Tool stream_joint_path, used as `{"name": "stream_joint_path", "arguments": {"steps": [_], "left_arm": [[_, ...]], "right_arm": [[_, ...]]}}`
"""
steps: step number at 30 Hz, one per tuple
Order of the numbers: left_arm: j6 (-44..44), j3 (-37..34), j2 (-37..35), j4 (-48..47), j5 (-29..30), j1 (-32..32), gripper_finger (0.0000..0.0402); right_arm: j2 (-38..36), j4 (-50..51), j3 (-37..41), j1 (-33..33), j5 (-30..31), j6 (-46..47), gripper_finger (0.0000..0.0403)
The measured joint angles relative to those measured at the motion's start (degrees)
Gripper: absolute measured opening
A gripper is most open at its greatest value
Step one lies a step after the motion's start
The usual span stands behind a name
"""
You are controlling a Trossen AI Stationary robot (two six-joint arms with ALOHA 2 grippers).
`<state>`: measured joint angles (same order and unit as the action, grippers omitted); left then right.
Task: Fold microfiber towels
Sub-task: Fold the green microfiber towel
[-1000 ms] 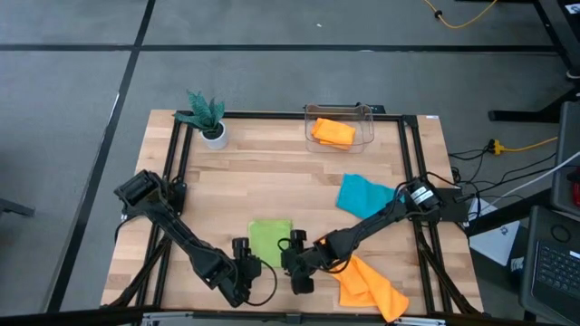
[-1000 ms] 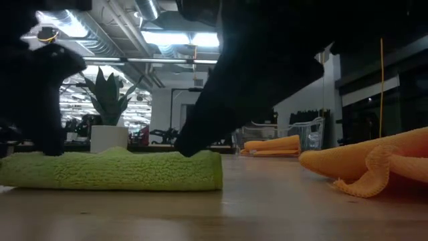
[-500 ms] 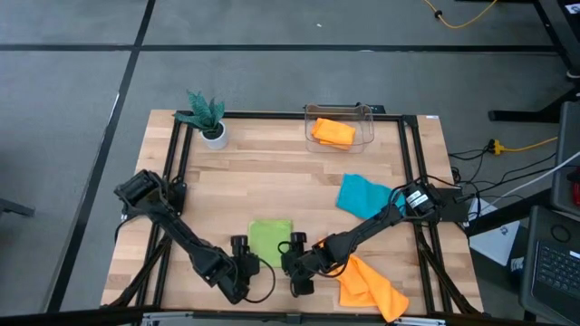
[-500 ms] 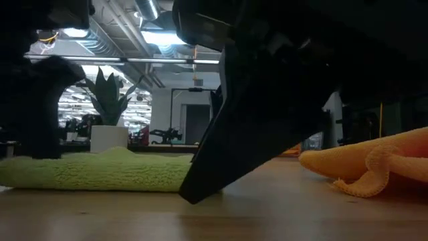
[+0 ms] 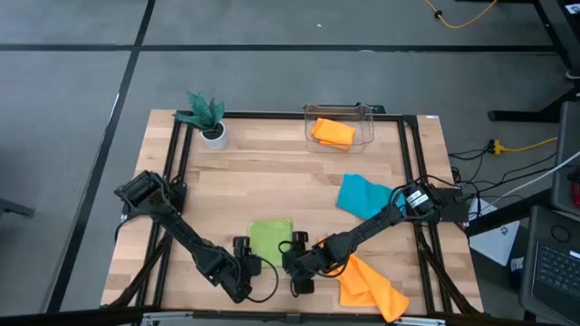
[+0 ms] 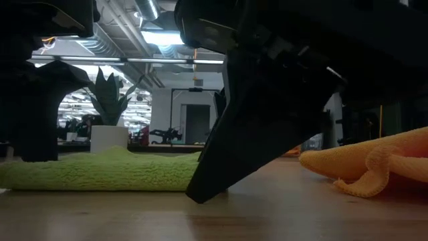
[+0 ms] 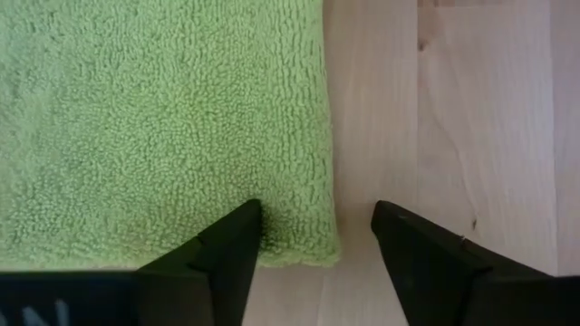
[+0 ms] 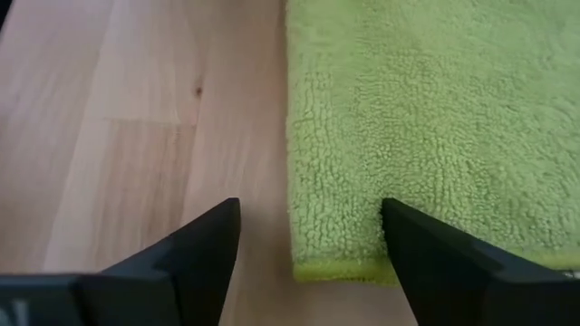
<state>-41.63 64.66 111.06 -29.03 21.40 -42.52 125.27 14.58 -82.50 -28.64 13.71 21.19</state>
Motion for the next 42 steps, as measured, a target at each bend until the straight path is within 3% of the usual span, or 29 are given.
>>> {"name": "stream_joint_path", "arguments": {"steps": [11, 17, 19, 29, 35, 42], "left_arm": [[-0.3, -0.1, 0.2, 0.8, 0.9, -0.1, 0.0095], [-1.5, -0.2, 0.3, 1.1, 1.1, -0.1, 0.0015], [-1.5, -0.2, 0.2, 1.5, 0.9, -0.1, 0.0008], [-1.7, -0.4, -2.1, 6.5, -7.5, -0.2, 0.0001], [-3.0, -0.4, -5.9, 10.7, -16.0, -0.4, 0.0], [-5.1, -0.3, -6.1, 19.1, -19.6, -1.5, 0.0]], "right_arm": [[0.0, 0.6, 0.3, 0.0, 1.7, 3.9, 0.015], [-0.1, 1.2, 0.3, 0.1, 0.6, 8.8, 0.0053], [-0.1, 1.1, 0.3, 0.1, -0.5, 10.0, 0.0018], [0.4, 1.7, -2.7, 0.1, -13.8, 15.0, 0.0006], [0.5, 1.9, -6.8, -0.3, -21.3, 18.5, 0.0006], [0.4, 1.1, -8.3, -1.6, -28.6, 22.6, 0.0006]]}}
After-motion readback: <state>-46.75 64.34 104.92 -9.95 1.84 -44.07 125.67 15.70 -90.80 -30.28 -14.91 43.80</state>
